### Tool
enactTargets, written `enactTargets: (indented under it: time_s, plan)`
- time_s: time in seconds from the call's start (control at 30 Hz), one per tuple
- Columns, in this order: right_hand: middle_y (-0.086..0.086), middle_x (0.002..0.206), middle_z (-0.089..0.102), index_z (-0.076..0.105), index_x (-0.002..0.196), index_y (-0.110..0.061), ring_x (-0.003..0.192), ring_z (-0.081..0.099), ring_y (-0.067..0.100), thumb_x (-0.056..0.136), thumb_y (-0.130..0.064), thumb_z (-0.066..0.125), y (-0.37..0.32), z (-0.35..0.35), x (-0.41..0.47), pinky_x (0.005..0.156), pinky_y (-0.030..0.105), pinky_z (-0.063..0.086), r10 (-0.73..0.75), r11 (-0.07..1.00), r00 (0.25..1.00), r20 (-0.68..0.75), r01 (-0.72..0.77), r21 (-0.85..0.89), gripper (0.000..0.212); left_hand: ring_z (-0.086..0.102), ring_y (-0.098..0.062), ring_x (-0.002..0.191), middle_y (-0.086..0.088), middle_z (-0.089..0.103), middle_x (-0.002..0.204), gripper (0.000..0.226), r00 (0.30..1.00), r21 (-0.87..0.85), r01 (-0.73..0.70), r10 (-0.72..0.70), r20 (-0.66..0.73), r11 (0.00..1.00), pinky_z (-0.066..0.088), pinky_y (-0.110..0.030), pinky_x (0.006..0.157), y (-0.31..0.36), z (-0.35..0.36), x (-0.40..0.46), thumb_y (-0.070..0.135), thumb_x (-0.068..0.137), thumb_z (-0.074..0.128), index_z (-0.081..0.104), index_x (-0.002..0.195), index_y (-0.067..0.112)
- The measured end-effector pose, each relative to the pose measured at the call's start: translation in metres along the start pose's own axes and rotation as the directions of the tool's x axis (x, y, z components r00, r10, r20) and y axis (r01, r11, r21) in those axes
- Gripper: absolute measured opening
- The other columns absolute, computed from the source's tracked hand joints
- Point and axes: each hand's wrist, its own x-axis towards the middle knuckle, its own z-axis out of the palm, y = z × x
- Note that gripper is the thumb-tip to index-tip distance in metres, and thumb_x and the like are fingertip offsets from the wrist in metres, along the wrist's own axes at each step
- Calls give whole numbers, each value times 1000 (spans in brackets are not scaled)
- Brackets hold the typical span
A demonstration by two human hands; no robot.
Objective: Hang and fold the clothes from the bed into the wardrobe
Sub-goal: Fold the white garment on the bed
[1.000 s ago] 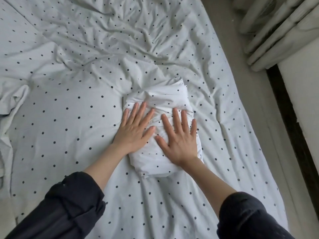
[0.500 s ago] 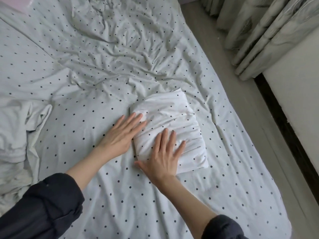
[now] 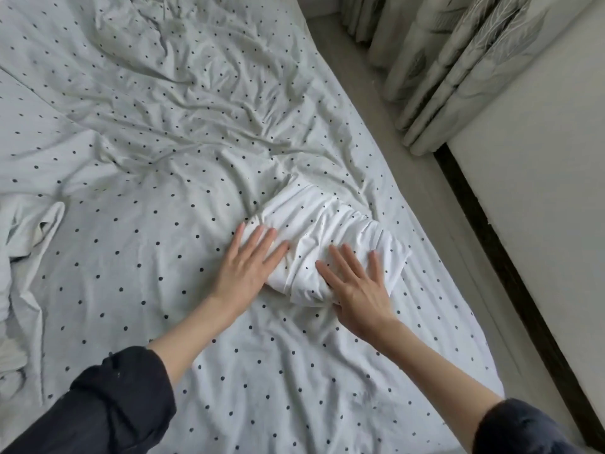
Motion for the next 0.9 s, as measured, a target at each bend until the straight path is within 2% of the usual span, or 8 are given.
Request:
enactTargets:
  time_s: [0.1,0.2,0.3,0.43,0.5,0.6,0.73,0.9]
  plan:
    - [13,144,45,57,128,-19,133,41,35,51,-3,79,10,-5,-29,96,66,35,-4,995,995,96,-6,97,81,62,-32,109,-14,65,118,48,994,-120,84,-76,74,989,41,-53,101,35,-22,-25,-2,86,34,63,120,15]
    - [6,155,23,47,138,-19,143,15,27,67,-10,59,7,-3,-63,110,60,20,-46,970,978,204,-5,243,72,59,-34,114,-15,62,124,61,915,-257,263,-156,371,930,46,-51,95,57,-38,-47,5,61,71,62,121,14]
    - [-13,155,5,41,141,-27,144,-5,6,77,-39,28,11,3,-82,118,38,-7,-8,879,966,257,-116,463,67,29,-30,140,-12,29,152,68,842,-383,341,-98,530,859,33,-46,110,54,-50,-47,9,76,65,43,140,16]
    - [0,128,61,68,115,-16,123,52,17,93,-34,47,18,9,-78,104,38,40,246,789,969,-26,-184,587,35,60,-23,110,-7,65,118,28,704,-585,710,-405,583,393,45,-27,87,22,-57,-25,21,92,56,62,119,15]
    - [2,105,67,73,98,-15,100,62,19,90,-22,60,20,4,-65,84,33,49,546,593,838,-1,-386,706,16,64,-22,88,-6,68,93,21,579,-618,771,-572,581,154,44,-25,75,4,-53,-9,26,87,66,65,102,11]
    - [6,102,60,62,97,-12,88,58,19,82,-22,68,40,-1,-45,76,30,44,777,101,519,356,-661,743,20,58,-17,82,-7,63,95,35,404,-524,845,-510,759,-110,46,-27,71,-15,-41,5,21,79,75,60,109,9]
    - [6,86,56,61,86,-8,75,56,19,75,-16,77,76,-5,-37,71,34,52,350,-499,368,861,-705,504,20,61,-16,78,-8,65,90,34,269,-326,876,-201,942,-355,50,-27,73,-30,-38,14,10,83,70,59,114,4]
    - [6,92,59,64,99,-7,87,57,21,69,-16,78,95,3,-31,78,35,52,92,-550,400,912,-743,382,34,64,-17,86,-9,67,97,32,198,-212,917,-75,977,-338,53,-26,69,-39,-27,18,10,84,68,58,114,5]
